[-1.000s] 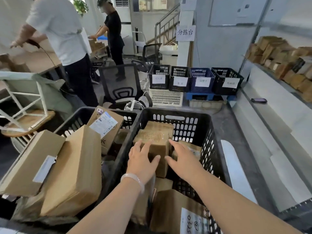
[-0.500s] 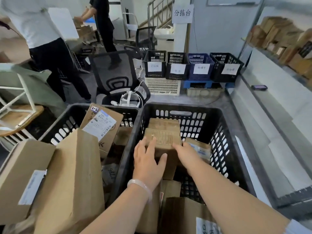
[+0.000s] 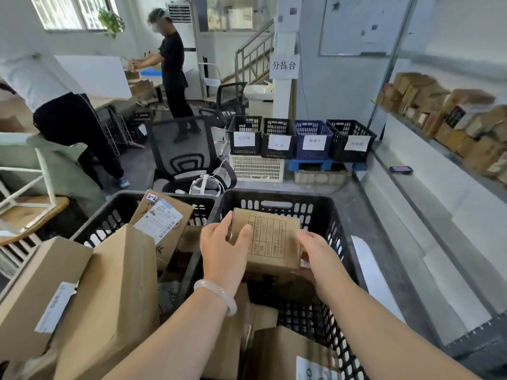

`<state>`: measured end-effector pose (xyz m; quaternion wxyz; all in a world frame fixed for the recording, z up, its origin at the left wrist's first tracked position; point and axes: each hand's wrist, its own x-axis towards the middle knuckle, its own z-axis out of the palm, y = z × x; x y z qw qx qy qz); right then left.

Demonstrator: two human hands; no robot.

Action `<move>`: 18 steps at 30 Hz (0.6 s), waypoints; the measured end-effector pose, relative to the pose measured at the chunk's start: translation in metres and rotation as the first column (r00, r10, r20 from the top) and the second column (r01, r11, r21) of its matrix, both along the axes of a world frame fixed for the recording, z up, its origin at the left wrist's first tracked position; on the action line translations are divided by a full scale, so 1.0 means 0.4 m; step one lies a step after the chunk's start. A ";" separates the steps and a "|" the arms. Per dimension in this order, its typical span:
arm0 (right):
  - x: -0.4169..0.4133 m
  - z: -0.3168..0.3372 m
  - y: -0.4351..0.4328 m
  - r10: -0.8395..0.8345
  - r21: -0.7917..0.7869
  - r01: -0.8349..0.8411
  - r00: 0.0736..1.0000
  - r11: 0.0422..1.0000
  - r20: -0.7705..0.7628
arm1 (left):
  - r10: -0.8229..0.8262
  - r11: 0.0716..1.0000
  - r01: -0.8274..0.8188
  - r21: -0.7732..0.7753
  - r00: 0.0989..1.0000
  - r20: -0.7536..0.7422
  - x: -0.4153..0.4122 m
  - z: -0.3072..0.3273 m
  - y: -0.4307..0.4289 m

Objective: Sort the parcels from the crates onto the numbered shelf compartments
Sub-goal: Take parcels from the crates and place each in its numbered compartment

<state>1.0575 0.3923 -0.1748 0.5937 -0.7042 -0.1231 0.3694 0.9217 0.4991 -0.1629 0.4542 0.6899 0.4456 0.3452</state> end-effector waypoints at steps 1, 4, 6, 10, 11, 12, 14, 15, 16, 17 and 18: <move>-0.001 0.019 -0.014 -0.021 0.031 0.020 0.999 0.999 0.039 | -0.005 1.000 0.004 0.019 0.999 0.050 -0.004 0.018 -0.016; -0.004 0.064 -0.047 -0.086 0.127 0.070 0.988 0.989 0.126 | -0.030 1.000 0.030 0.001 0.980 0.199 -0.010 0.056 -0.060; -0.007 0.085 -0.065 -0.115 0.179 0.084 0.979 0.980 0.169 | -0.030 0.999 0.038 -0.026 0.964 0.265 -0.010 0.079 -0.080; -0.006 0.102 -0.098 -0.143 0.269 0.084 0.967 0.960 0.211 | -0.079 0.991 0.107 -0.075 0.948 0.309 -0.005 0.094 -0.091; -0.007 0.102 -0.105 -0.142 0.282 0.075 0.964 0.957 0.224 | -0.101 0.989 0.129 -0.076 0.949 0.298 -0.004 0.093 -0.093; -0.009 0.102 -0.112 -0.135 0.291 0.063 0.962 0.955 0.236 | -0.115 0.987 0.142 -0.078 0.953 0.280 -0.002 0.088 -0.095; -0.015 0.100 -0.126 -0.113 0.300 0.032 0.959 0.953 0.259 | -0.130 0.984 0.159 -0.084 0.951 0.282 -0.003 0.083 -0.104; -0.019 0.102 -0.133 -0.100 0.301 0.014 0.957 0.954 0.271 | -0.136 0.980 0.173 -0.099 0.943 0.303 -0.004 0.082 -0.111; -0.021 0.102 -0.140 -0.087 0.301 -0.005 0.953 0.954 0.290 | -0.138 0.975 0.185 -0.121 0.938 0.319 -0.005 0.078 -0.115; -0.022 0.103 -0.146 -0.078 0.301 -0.019 0.948 0.953 0.307 | -0.139 0.971 0.194 -0.139 0.932 0.334 -0.007 0.077 -0.120; -0.021 0.103 -0.152 -0.077 0.305 -0.026 0.944 0.952 0.321 | -0.140 0.968 0.201 -0.150 0.929 0.343 -0.009 0.074 -0.124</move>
